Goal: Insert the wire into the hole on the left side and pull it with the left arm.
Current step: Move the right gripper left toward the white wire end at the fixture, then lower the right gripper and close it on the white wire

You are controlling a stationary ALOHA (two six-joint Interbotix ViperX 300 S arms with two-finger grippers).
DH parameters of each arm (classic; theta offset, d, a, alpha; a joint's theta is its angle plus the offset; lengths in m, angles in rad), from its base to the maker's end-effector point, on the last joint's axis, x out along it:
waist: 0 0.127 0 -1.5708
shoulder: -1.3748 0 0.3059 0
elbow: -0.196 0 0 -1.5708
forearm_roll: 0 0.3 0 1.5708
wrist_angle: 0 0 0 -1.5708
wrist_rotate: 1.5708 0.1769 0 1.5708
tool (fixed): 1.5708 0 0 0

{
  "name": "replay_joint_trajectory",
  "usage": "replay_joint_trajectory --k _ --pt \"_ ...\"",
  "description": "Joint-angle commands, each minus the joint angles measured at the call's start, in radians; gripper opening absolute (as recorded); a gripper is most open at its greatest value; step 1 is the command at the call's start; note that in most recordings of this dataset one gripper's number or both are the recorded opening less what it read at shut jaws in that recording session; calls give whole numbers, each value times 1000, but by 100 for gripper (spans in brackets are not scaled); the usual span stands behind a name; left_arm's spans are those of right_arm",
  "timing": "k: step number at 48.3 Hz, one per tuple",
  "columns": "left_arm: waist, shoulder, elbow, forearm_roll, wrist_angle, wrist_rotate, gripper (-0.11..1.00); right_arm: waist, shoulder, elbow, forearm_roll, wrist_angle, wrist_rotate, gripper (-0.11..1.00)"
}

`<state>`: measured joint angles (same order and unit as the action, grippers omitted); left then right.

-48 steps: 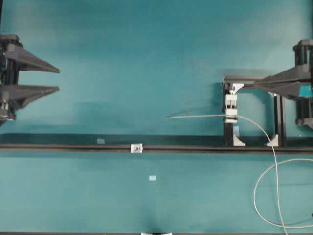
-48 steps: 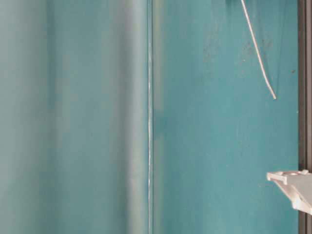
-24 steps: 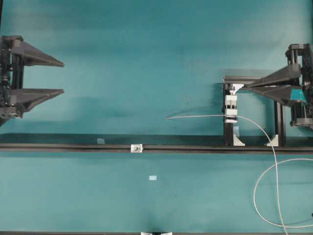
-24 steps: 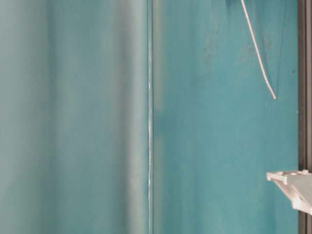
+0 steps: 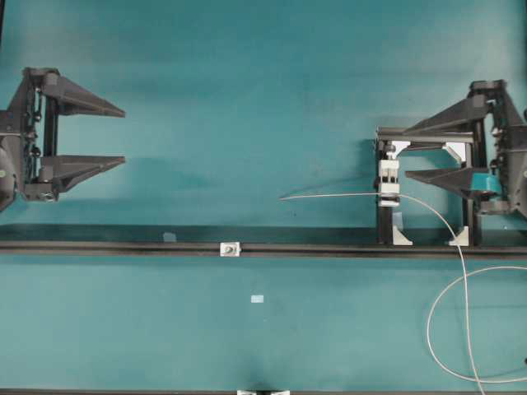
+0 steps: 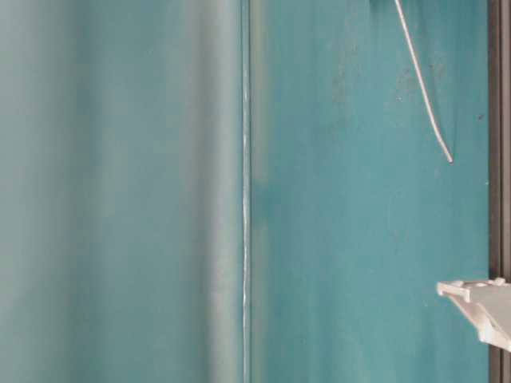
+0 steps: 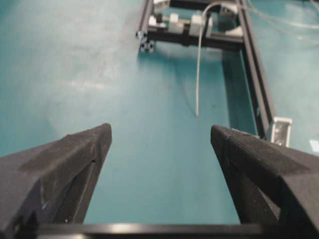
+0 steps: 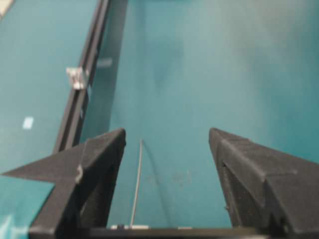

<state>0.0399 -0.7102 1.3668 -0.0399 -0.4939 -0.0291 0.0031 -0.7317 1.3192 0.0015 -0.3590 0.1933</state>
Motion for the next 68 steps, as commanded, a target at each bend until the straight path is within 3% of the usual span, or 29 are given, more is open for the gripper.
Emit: replay_joint_trajectory --k 1,25,68 --pt "5 20 -5 -2 -14 2 68 -2 48 -37 2 -12 6 75" --pt "0 118 2 0 -83 3 68 -2 264 -144 0 -6 23 75" --pt "0 230 -29 -2 -100 3 67 2 589 -321 0 84 64 75"
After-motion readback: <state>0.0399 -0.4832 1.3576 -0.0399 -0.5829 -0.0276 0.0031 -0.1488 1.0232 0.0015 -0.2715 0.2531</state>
